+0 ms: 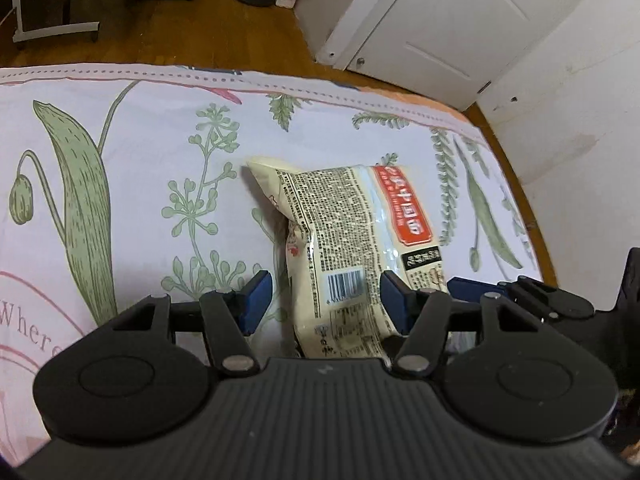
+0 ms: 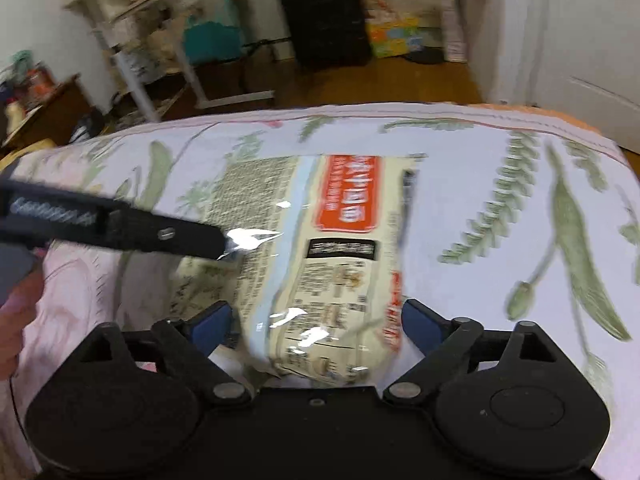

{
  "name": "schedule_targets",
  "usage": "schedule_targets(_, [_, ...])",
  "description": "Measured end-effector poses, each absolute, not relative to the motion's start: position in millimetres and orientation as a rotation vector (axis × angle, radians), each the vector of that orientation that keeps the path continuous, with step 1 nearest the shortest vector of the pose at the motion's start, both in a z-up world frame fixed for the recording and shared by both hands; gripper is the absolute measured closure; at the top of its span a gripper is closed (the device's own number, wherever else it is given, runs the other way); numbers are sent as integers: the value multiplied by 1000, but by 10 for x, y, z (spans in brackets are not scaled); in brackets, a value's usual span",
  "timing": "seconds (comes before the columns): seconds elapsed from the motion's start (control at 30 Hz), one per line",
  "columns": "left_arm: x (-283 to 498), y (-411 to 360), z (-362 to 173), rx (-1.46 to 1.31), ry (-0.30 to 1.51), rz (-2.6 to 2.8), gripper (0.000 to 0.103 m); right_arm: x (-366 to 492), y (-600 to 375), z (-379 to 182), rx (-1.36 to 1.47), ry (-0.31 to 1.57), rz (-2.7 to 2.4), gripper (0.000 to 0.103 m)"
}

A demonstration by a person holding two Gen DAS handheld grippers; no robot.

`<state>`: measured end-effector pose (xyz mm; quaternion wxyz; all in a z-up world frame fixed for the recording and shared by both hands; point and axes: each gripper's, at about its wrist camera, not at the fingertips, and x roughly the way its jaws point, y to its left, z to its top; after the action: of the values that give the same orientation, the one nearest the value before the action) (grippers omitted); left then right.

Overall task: Organize snacks
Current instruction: 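Grasp the beige noodle bag with both grippers at its two ends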

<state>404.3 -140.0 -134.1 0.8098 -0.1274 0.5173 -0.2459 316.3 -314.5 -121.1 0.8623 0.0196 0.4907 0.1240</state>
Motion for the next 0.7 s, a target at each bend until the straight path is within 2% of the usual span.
schedule_targets(0.13, [4132, -1450, -1583, -342, 1203, -605, 46, 3264, -3221, -1340, 156, 1049, 274, 0])
schedule_targets(0.2, [4147, -1441, -1692, -395, 1223, -658, 45, 3258, -3163, -1337, 119, 1044, 274, 0])
schedule_targets(0.43, [3984, -1545, -1556, -263, 1167, -688, 45, 3029, -2999, -1336, 155, 1004, 284, 0])
schedule_targets(0.7, [3674, -1391, -1381, -180, 1188, -695, 45, 2787, -2652, -1224, 111, 1021, 277, 2])
